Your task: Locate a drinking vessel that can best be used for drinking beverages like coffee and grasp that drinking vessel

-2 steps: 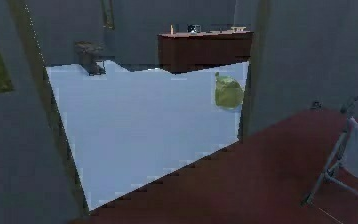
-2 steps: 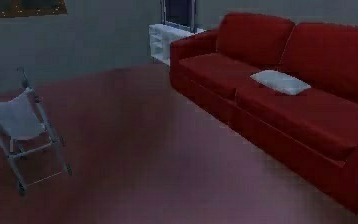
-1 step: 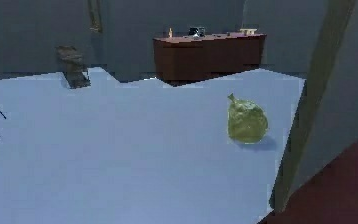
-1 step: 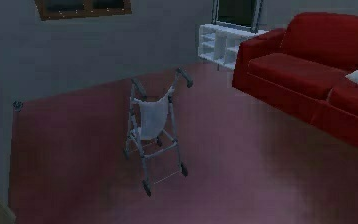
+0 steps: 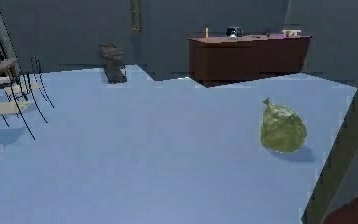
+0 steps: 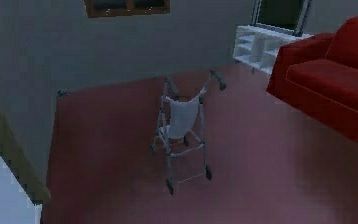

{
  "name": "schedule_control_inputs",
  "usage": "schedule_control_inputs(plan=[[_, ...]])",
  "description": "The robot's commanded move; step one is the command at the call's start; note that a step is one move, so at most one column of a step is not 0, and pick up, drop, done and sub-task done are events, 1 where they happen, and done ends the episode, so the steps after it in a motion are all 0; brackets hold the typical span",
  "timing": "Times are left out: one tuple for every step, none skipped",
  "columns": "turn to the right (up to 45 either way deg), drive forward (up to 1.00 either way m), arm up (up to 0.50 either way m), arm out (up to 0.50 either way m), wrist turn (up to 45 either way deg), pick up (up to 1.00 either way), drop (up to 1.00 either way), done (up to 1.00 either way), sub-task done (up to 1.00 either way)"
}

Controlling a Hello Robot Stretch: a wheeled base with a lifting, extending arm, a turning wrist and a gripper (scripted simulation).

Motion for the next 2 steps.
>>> schedule_control_inputs(plan=[[0.0,0.15,0.00,0.00,0.0,0.00,0.00,0.00,0.00],[-21.0,0.00,0.00,0.00,0.0,0.00,0.00,0.00,0.00]])
